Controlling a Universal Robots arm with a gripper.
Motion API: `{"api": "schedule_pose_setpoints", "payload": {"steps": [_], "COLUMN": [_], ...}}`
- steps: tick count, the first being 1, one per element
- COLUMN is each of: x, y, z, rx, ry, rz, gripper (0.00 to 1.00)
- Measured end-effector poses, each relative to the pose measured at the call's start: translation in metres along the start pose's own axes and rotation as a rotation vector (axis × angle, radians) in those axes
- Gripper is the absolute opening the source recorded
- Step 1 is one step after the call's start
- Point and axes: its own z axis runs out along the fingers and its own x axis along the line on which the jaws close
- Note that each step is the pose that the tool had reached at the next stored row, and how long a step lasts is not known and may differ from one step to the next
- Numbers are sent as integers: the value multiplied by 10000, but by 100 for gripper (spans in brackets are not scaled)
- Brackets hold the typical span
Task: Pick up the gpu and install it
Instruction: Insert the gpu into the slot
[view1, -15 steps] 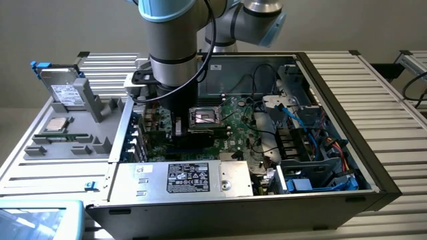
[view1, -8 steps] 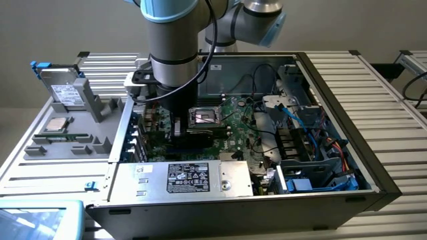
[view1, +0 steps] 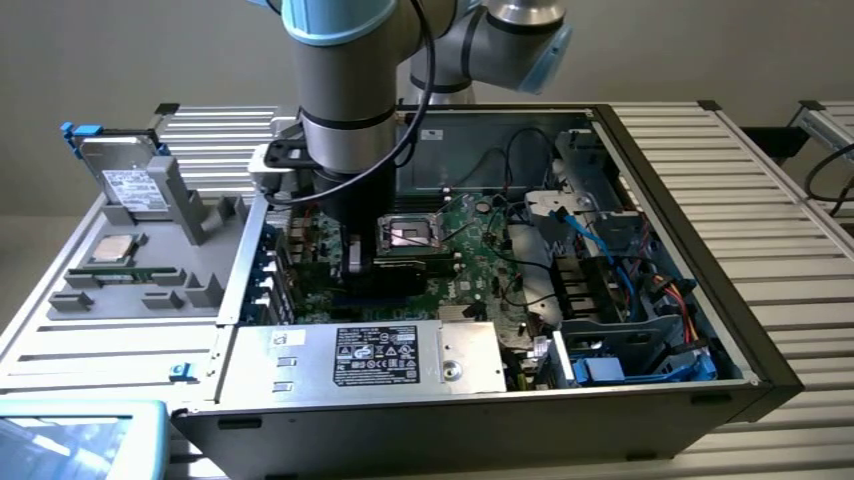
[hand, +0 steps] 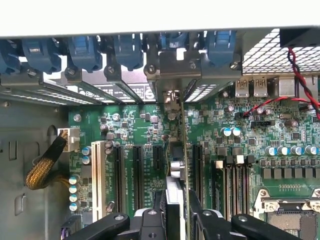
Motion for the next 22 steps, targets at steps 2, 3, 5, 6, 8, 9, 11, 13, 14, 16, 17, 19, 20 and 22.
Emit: {"api": "schedule_pose_setpoints", "payload": {"steps": [2,3,5,6,8,9,11,13,14,16,17,19,20,22], "x": [0,0,0,0,0,3,10,12,14,14,14,15,15,15], "y": [-3,-3,-4,-4,-4,-4,-4,-4,-4,-4,-4,-4,-4,-4], "z": [0,0,0,0,0,0,0,0,0,1,2,3,6,14], "rx": [1,1,1,1,0,-1,-3,-6,-6,-12,-13,-14,-14,-15], "ry": [-2,-2,-3,-2,-6,-25,-95,-140,-149,-151,-151,-148,-149,-147], "rz": [1,1,0,0,-1,-2,-3,-3,-3,-3,-3,-3,-3,-4], "gripper": [29,29,29,29,29,29,29,29,29,29,29,29,29,29]}}
